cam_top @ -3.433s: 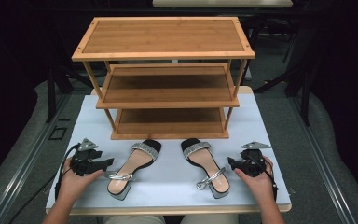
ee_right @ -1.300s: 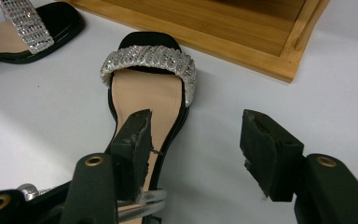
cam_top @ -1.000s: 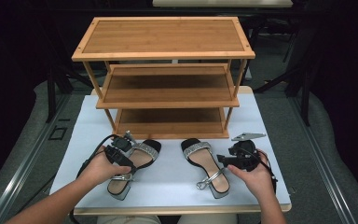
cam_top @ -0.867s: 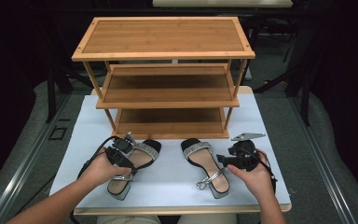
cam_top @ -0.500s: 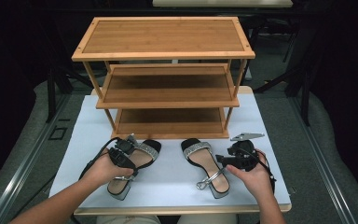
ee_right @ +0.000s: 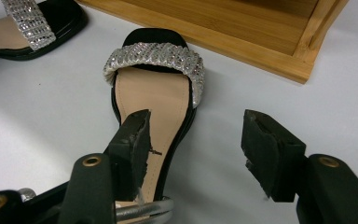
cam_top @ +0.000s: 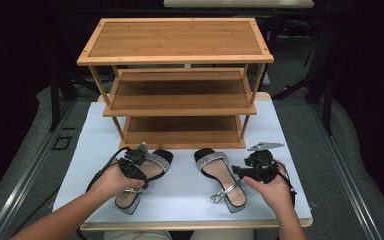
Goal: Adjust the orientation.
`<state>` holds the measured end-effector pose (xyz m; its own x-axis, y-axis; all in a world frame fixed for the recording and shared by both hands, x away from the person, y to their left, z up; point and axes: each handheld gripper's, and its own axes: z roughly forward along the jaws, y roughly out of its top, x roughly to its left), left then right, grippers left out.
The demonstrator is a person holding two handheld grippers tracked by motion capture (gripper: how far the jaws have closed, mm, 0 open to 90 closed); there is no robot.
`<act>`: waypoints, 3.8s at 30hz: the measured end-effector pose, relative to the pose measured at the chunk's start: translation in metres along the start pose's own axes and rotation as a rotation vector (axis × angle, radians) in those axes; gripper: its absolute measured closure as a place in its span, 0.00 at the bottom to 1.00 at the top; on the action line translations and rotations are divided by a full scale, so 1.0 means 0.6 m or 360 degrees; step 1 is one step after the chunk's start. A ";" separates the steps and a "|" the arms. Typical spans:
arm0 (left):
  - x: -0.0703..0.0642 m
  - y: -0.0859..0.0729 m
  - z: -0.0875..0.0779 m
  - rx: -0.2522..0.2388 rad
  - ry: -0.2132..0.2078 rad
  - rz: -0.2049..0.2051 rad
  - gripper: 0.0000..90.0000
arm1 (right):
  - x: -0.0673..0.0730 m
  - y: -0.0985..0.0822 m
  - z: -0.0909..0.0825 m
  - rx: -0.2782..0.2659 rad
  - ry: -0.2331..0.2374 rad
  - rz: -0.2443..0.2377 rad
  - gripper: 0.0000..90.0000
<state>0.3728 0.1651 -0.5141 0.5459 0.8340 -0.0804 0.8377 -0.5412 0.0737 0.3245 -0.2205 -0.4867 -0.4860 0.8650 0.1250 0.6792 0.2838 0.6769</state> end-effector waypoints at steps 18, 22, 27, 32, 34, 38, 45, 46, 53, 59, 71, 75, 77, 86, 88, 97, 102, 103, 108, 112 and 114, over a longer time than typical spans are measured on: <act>0.013 -0.007 -0.011 -0.0014 0.0002 -0.0001 0.47 | -0.003 -0.001 0.002 0.0003 -0.0004 0.0001 0.46; 0.014 -0.004 -0.023 -0.0037 -0.0010 -0.0010 0.47 | -0.003 -0.001 0.002 0.0000 -0.0003 0.0001 0.46; 0.014 -0.001 -0.028 -0.0054 -0.0008 -0.0013 0.48 | -0.003 -0.002 0.005 -0.0007 -0.0010 0.0001 0.46; 0.017 0.003 -0.036 -0.0087 -0.0026 -0.0031 0.48 | -0.004 -0.002 0.005 -0.0005 -0.0008 0.0002 0.46; 0.020 0.006 -0.042 -0.0102 -0.0030 -0.0031 0.48 | -0.004 -0.002 0.005 -0.0006 -0.0010 0.0008 0.46; 0.026 0.013 -0.054 -0.0163 -0.0051 -0.0071 0.48 | -0.005 -0.003 0.006 -0.0006 -0.0006 0.0008 0.46; 0.034 0.043 -0.044 -0.0184 -0.0016 -0.0140 0.48 | -0.006 -0.003 0.009 0.0006 0.0005 0.0008 0.46; 0.035 0.048 -0.041 -0.0186 -0.0016 -0.0147 0.48 | -0.007 -0.003 0.009 0.0005 0.0003 0.0010 0.46; 0.042 0.078 -0.026 -0.0252 0.0004 -0.0233 0.48 | -0.012 -0.006 0.011 0.0008 0.0002 0.0026 0.46; 0.039 0.086 -0.014 -0.0271 -0.0017 -0.0291 0.47 | -0.013 -0.007 0.013 -0.0012 -0.0003 0.0033 0.46; 0.038 0.081 -0.011 -0.0261 -0.0018 -0.0212 0.44 | -0.012 -0.007 0.015 0.0008 0.0003 0.0030 0.46; 0.040 0.078 -0.025 -0.0257 -0.0034 -0.0187 0.45 | -0.013 -0.008 0.016 0.0008 0.0004 0.0035 0.46; 0.038 0.075 -0.035 -0.0266 -0.0024 -0.0171 0.45 | -0.013 -0.008 0.018 0.0008 0.0012 0.0038 0.46; 0.045 0.024 -0.123 -0.0375 -0.0100 -0.0069 0.49 | -0.011 -0.009 0.019 -0.0002 0.0008 0.0036 0.46; 0.045 0.015 -0.131 -0.0399 -0.0104 -0.0074 0.49 | -0.012 -0.009 0.019 -0.0009 0.0003 0.0040 0.46; 0.073 -0.090 -0.171 -0.0546 -0.0143 -0.0029 0.50 | -0.012 -0.009 0.017 -0.0018 -0.0013 0.0046 0.46; 0.074 -0.123 -0.168 -0.0535 -0.0125 0.0033 0.54 | -0.013 -0.008 0.017 -0.0033 -0.0014 0.0045 0.47; 0.074 -0.128 -0.163 -0.0524 -0.0127 0.0040 0.55 | -0.012 -0.008 0.017 -0.0034 -0.0012 0.0050 0.47; 0.066 -0.132 -0.121 -0.0461 -0.0151 0.0090 0.58 | -0.008 -0.008 0.020 -0.0025 -0.0012 0.0038 0.47; 0.055 -0.125 -0.085 -0.0447 -0.0133 0.0147 0.61 | -0.009 -0.008 0.021 -0.0029 -0.0007 0.0038 0.46; 0.051 -0.120 -0.069 -0.0427 -0.0112 0.0179 0.62 | -0.010 -0.009 0.021 -0.0021 -0.0010 0.0042 0.46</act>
<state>0.3283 0.2343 -0.4805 0.6428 0.7558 -0.1249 0.7423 -0.5743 0.3452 0.3311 -0.2221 -0.5002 -0.4646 0.8747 0.1381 0.6842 0.2555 0.6831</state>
